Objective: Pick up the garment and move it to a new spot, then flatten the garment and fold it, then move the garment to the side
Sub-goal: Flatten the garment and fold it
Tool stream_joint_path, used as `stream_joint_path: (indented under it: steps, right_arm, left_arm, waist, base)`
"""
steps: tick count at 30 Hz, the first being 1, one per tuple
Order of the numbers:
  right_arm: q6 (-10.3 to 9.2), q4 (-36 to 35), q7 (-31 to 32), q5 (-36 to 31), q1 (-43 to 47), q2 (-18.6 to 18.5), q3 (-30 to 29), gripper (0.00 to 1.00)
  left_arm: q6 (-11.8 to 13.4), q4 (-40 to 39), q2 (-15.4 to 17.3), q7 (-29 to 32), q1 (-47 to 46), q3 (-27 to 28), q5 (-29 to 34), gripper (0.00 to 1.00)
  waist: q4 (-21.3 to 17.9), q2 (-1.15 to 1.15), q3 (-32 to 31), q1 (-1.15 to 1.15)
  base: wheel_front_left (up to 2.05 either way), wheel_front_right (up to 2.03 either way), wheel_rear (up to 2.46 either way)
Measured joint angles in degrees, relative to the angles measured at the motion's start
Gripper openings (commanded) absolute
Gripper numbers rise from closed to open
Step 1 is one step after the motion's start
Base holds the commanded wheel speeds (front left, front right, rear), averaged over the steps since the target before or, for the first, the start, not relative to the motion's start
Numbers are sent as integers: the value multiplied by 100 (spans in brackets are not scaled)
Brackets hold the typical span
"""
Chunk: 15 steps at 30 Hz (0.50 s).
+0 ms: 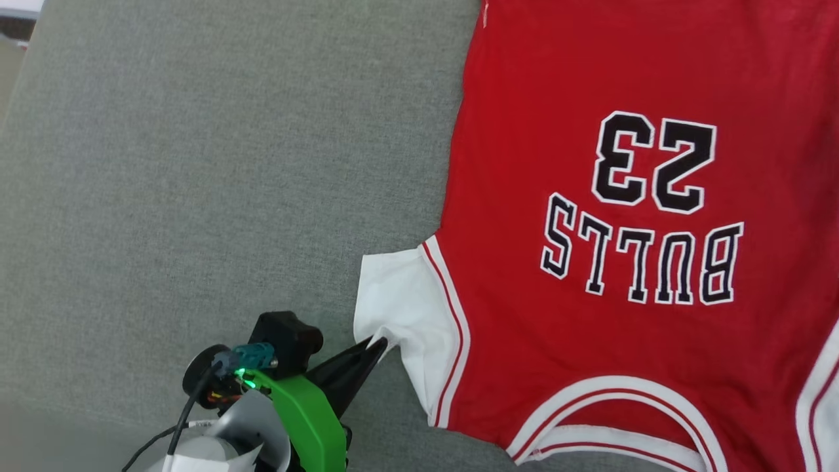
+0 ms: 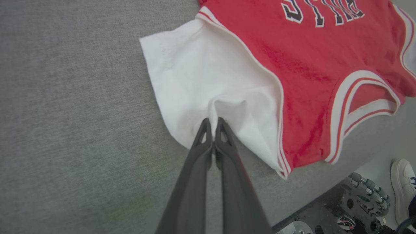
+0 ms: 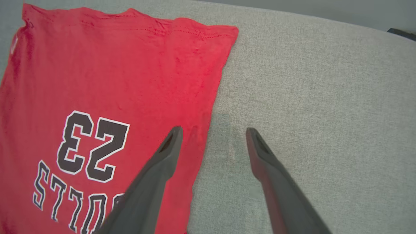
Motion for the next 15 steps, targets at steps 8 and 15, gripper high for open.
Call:
stream_joint_path:
  steps: [8,15]
  right_arm:
    - [0,1098,244,-1000,-1450,-37,-130,100]
    - [0,1660,70,-1343,-1884,-12,-114,100]
  left_arm:
    - [-10,-122,-221,-67,-194,-108,134,0]
    - [-105,-89,-401,-191,-339,-135,171,0]
  waist:
    - [468,0,694,1]
    - [877,0,1112,1]
  base:
    - [0,0,0]
    - [0,0,0]
